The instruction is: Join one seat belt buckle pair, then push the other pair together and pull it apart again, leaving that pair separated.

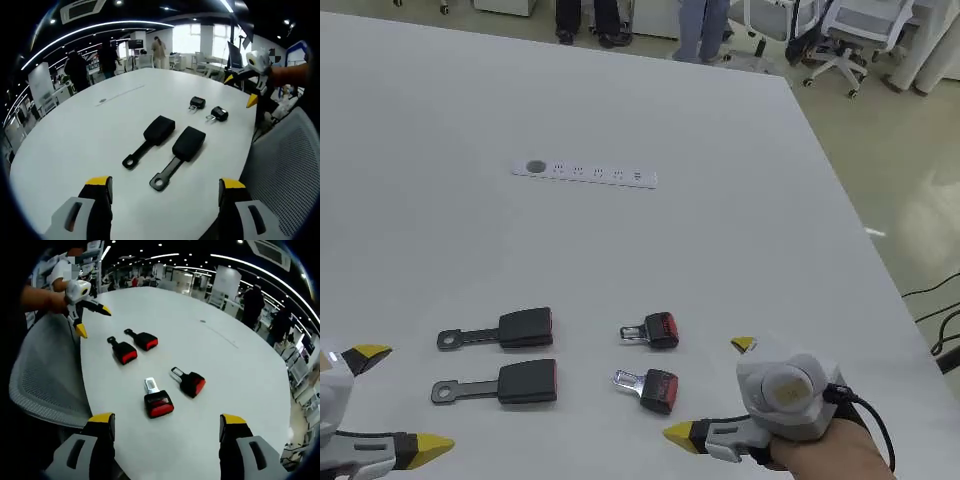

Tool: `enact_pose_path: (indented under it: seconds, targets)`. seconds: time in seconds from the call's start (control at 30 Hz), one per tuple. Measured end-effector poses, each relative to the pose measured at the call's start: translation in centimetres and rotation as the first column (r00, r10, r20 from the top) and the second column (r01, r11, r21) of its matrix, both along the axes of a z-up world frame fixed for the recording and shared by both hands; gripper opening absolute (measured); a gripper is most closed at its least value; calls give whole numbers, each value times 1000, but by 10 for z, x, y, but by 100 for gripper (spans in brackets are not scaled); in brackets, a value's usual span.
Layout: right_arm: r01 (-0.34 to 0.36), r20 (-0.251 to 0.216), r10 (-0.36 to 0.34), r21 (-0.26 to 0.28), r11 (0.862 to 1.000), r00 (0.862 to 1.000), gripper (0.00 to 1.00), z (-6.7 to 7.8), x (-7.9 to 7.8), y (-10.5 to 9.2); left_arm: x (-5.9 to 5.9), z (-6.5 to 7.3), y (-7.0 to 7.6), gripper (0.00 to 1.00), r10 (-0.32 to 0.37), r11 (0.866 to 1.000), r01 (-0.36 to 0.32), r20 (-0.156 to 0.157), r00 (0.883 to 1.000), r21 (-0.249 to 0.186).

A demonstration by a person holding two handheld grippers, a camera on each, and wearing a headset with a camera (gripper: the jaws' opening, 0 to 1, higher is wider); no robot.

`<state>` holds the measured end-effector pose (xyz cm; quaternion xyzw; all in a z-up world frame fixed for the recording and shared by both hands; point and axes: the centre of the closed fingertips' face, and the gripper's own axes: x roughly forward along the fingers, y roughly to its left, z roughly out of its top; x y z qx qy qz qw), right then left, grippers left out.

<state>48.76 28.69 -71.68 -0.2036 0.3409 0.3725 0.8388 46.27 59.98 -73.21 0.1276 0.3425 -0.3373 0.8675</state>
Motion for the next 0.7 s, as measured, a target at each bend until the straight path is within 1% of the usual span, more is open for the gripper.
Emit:
enact_pose_path:
  seconds: [0.13,0.2,0.43,0.7]
  targets:
    - [-1,0,1,3,1000,1000,95,0,-1,4,0,0,0,89,-2,1000,2,1,1000,2]
    - [-1,1,1,2,1000,1000,96,-1,0,4,-1,1,-2,89,-2,1000,2,2,1000,3]
    - [13,2,-13,1,1000,1000,99,-3,1,2,-3,1,-2,89,-2,1000,2,-5,1000,7]
    - [16,-12,-16,5,1000,1000,99,-6,-3,2,-5,0,-1,90,-2,1000,2,-7,1000,11]
